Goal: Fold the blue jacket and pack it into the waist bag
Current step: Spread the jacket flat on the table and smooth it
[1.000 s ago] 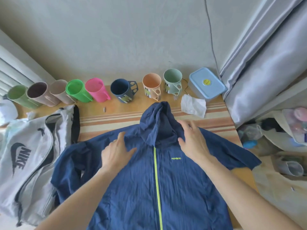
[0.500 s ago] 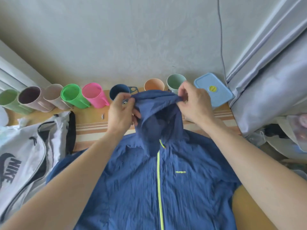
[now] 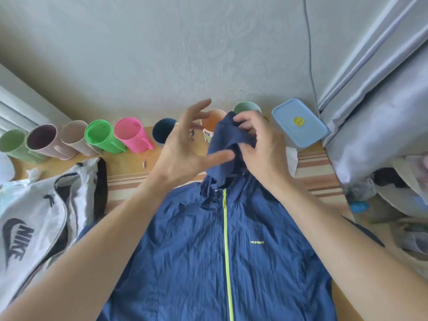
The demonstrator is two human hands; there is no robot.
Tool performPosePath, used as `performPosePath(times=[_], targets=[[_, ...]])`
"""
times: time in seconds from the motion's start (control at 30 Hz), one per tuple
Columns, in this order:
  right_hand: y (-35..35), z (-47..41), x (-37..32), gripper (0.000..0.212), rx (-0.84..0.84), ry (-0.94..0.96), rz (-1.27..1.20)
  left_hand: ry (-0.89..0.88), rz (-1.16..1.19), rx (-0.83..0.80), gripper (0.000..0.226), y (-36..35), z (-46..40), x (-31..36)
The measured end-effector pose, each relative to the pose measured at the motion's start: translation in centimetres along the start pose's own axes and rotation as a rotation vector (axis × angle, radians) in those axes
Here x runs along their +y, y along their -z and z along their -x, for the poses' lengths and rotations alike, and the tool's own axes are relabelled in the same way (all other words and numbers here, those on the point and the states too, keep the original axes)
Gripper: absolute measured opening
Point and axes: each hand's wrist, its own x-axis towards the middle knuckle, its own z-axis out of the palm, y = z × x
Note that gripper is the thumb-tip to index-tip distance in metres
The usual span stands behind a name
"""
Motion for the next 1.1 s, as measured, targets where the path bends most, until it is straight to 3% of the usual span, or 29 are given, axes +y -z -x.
performPosePath(times=[0.07, 0.1, 0.17, 0.2, 0.27, 0.37, 0.43, 0.53, 0.6, 0.67, 0.73, 0.77, 0.83, 0.9, 0.93, 1.0, 1.1], targets=[[0.2, 0.3, -0.2, 0.035, 0.083, -0.040, -0.047, 0.089, -0.381, -0.059, 0.110, -1.7, 2.5, -2.0], [0.4, 0.3, -0.3, 0.031, 0.096, -0.025, -0.038, 0.160, -0.520, -0.061, 0.102, -2.6, 3.2, -3.1], [0.9, 0.3, -0.5, 0.027, 0.100, 0.028, 0.007, 0.232, -0.551, 0.067, 0.052, -3.4, 3.5, -4.7], [1.3, 0.4, -0.6, 0.026, 0.110, 0.052, 0.032, 0.251, -0.492, 0.165, 0.027, -3.3, 3.3, -4.9], [2.2, 1.0, -1.0, 0.023, 0.145, 0.102, 0.038, 0.331, -0.224, 0.240, 0.016, -2.6, 3.3, -4.5], [2.8, 3.3, -2.8, 0.018, 0.155, 0.163, -0.003, 0.676, 0.340, -0.061, 0.051, -3.0, 3.9, -2.1], [2.6, 5.8, -3.7, 0.016, 0.070, 0.197, 0.003, 0.838, 0.604, -0.153, 0.052, -4.2, 4.5, -2.0], [2.9, 11.0, -2.9, 0.019, -0.093, 0.236, 0.049, 0.840, 0.790, 0.193, 0.026, -4.5, 5.4, -3.6], [3.3, 15.5, -0.5, 0.023, -0.319, 0.199, 0.147, 0.814, 0.716, 0.260, 0.016, -4.1, 7.3, -5.1], [3.7, 19.8, 2.1, 0.017, -0.621, 0.085, 0.262, 0.843, 0.539, 0.141, 0.016, -4.1, 10.3, -6.3], [4.0, 21.9, 3.8, 0.019, -0.727, -0.176, 0.264, 0.921, 0.305, 0.009, 0.021, -4.5, 13.1, -7.5], [4.1, 21.9, 4.3, 0.022, -0.643, -0.351, 0.171, 0.953, 0.205, -0.013, 0.025, -4.5, 13.8, -8.1], [3.7, 20.0, 5.4, 0.018, -0.271, -0.683, -0.006, 0.993, 0.138, 0.050, 0.022, -4.5, 13.8, -8.9], [2.8, 17.1, 6.8, 0.043, 0.046, -0.939, -0.132, 1.003, 0.199, 0.118, 0.049, -5.1, 12.1, -9.2], [2.3, 15.7, 7.4, 0.060, 0.116, -1.035, -0.222, 1.016, 0.236, 0.128, 0.055, -5.9, 11.0, -9.1], [0.7, 13.6, 8.2, 0.081, 0.107, -1.124, -0.347, 1.024, 0.287, 0.155, 0.052, -7.5, 9.0, -9.1], [-1.1, 12.7, 8.6, 0.064, 0.012, -1.093, -0.343, 1.106, 0.491, 0.353, 0.018, -8.6, 7.8, -10.3]])
